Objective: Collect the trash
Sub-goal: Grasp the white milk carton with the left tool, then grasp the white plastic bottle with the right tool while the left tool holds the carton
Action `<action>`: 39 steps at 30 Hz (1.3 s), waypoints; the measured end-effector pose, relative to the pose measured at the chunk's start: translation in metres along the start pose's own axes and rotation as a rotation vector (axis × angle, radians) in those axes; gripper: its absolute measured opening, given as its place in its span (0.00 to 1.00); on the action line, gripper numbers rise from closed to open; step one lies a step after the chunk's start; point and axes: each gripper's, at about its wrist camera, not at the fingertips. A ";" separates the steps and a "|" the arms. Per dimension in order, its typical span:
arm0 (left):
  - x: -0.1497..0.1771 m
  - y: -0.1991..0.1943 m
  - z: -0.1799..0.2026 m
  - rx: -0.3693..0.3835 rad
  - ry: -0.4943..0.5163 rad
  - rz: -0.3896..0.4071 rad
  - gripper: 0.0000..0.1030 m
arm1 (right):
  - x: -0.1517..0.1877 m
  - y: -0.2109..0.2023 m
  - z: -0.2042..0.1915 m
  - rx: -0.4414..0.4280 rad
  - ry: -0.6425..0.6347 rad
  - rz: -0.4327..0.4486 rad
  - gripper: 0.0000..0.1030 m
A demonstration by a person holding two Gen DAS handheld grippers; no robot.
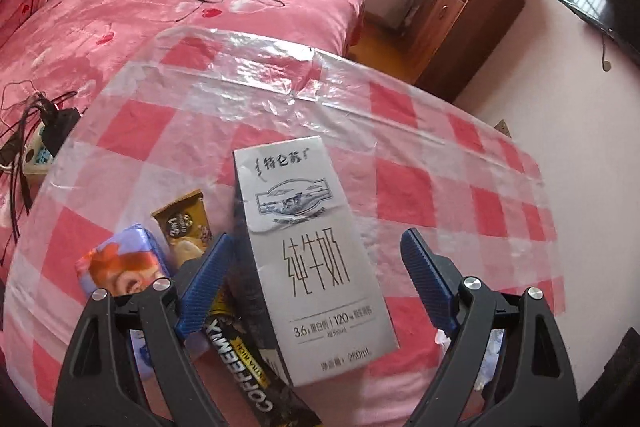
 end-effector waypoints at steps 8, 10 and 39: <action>0.010 0.007 0.005 -0.027 0.023 0.004 0.67 | 0.004 0.003 -0.010 -0.065 -0.068 -0.043 0.87; 0.013 0.006 0.006 -0.020 0.036 -0.001 0.67 | 0.007 0.001 -0.011 -0.117 -0.081 -0.059 0.87; 0.068 -0.007 0.058 0.176 0.254 -0.062 0.67 | -0.004 0.008 0.004 0.098 -0.085 -0.069 0.87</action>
Point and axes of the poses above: each gripper's, at about its wrist camera, not at the fingertips, and y roughly the way its jaws point, z to its right, x to its underside, and after that the axes turned 7 degrees about -z, right-handed
